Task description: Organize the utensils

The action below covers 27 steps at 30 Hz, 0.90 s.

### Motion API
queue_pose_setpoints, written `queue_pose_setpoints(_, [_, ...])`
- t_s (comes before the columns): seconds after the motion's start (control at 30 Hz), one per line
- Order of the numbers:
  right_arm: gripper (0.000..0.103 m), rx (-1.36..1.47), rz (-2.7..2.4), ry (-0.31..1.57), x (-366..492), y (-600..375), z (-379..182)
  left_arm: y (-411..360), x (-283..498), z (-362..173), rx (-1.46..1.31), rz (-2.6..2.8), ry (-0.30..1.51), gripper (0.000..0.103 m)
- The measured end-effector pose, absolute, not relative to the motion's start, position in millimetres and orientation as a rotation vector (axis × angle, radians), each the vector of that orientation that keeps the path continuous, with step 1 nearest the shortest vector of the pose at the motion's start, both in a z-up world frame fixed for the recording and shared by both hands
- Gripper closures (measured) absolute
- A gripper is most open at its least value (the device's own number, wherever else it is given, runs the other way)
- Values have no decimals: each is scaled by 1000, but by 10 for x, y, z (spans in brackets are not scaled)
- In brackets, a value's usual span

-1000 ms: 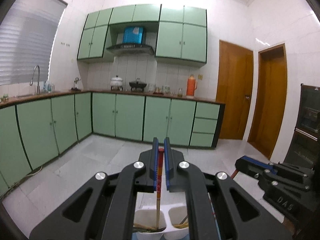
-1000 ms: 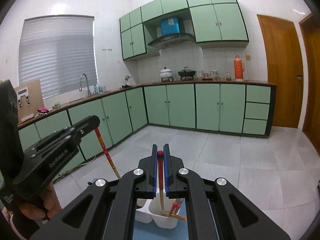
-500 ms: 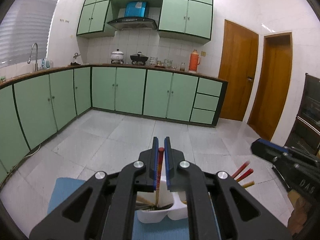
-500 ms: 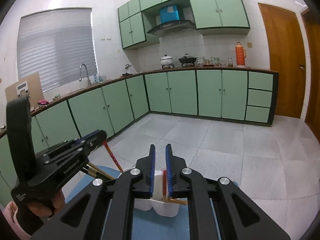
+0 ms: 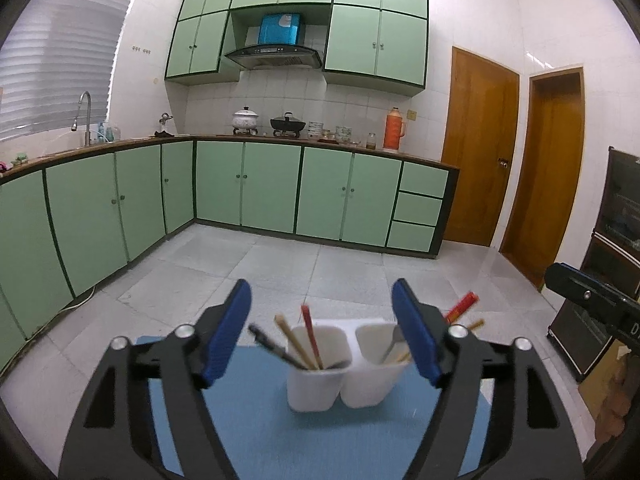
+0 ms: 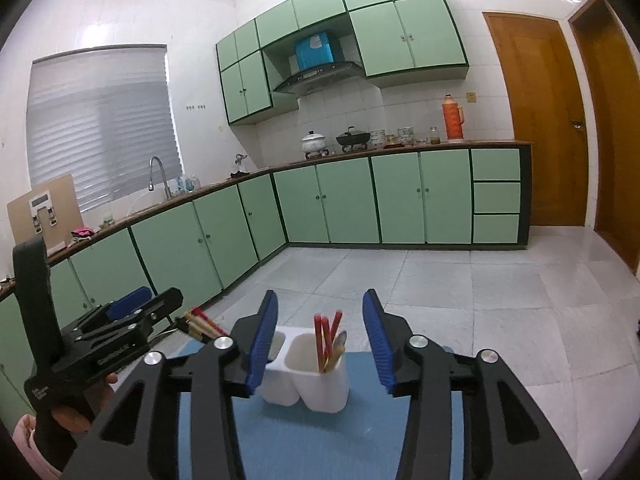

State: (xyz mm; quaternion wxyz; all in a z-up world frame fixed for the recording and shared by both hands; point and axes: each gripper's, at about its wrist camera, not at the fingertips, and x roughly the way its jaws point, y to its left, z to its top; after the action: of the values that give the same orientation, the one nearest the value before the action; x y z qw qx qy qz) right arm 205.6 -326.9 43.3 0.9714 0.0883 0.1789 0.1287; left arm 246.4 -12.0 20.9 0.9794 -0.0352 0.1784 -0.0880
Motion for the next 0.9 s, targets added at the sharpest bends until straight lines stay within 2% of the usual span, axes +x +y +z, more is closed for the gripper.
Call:
queue_pose_setpoints(0.1, [50, 178, 261, 361, 1866, -3275, 405, -105, 2295, 211, -66, -170, 362, 21])
queue_pose_setpoints(0.27, [30, 174, 265, 374, 1603, -3238, 328, -105, 2031, 173, -61, -173, 382, 15])
queue_pose_setpoints(0.33, [19, 175, 260, 382, 1526, -3213, 306, -104, 1923, 162, -64, -169, 385, 13])
queue_pose_setpoints(0.63, [6, 157, 241, 404, 1169, -3151, 236, -94, 1459, 101, -32, -154, 390, 8])
queue_pose_setpoints(0.9, [6, 138, 255, 416, 900, -3113, 236, -124, 1124, 152, -4, -173, 386, 7])
